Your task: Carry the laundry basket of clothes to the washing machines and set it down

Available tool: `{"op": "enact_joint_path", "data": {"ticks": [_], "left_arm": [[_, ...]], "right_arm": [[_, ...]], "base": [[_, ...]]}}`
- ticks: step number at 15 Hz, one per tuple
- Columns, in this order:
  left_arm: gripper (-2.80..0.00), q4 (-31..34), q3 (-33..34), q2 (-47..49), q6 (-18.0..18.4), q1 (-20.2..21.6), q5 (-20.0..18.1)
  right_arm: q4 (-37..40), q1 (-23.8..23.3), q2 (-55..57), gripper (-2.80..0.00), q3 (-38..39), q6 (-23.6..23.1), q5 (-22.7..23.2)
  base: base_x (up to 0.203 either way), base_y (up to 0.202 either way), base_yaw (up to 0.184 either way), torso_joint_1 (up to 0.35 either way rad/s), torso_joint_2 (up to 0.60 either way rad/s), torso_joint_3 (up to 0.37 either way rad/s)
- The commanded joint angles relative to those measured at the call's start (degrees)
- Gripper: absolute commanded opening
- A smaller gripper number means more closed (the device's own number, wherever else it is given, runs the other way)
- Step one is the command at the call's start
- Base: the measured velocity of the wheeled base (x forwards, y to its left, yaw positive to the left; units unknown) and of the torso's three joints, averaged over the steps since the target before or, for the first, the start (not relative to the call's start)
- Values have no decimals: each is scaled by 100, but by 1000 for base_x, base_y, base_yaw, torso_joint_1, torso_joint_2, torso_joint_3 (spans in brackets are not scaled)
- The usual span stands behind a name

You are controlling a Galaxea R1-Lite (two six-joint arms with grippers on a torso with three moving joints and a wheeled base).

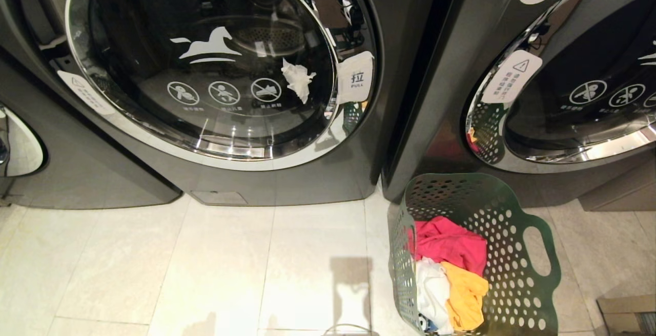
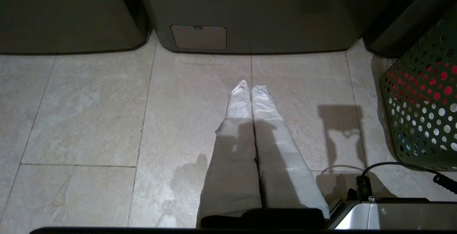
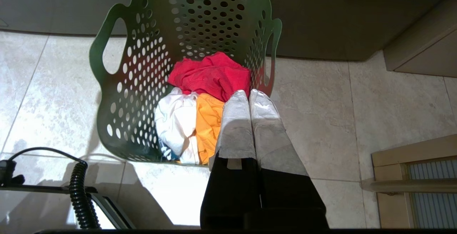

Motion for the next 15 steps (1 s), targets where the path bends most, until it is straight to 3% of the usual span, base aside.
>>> {"op": "enact_joint_path", "data": {"ticks": [1,15], "left_arm": [[-280,0,0,10,-1,0,1],[-280,-2,0,10,-1,0,1]], "right_arm": [[-1,0,11,-280,0,-1,2],[-1,0,11,-280,0,-1,2]], "base": [[0,0,0,0,0,0],[0,0,0,0,0,0]]}}
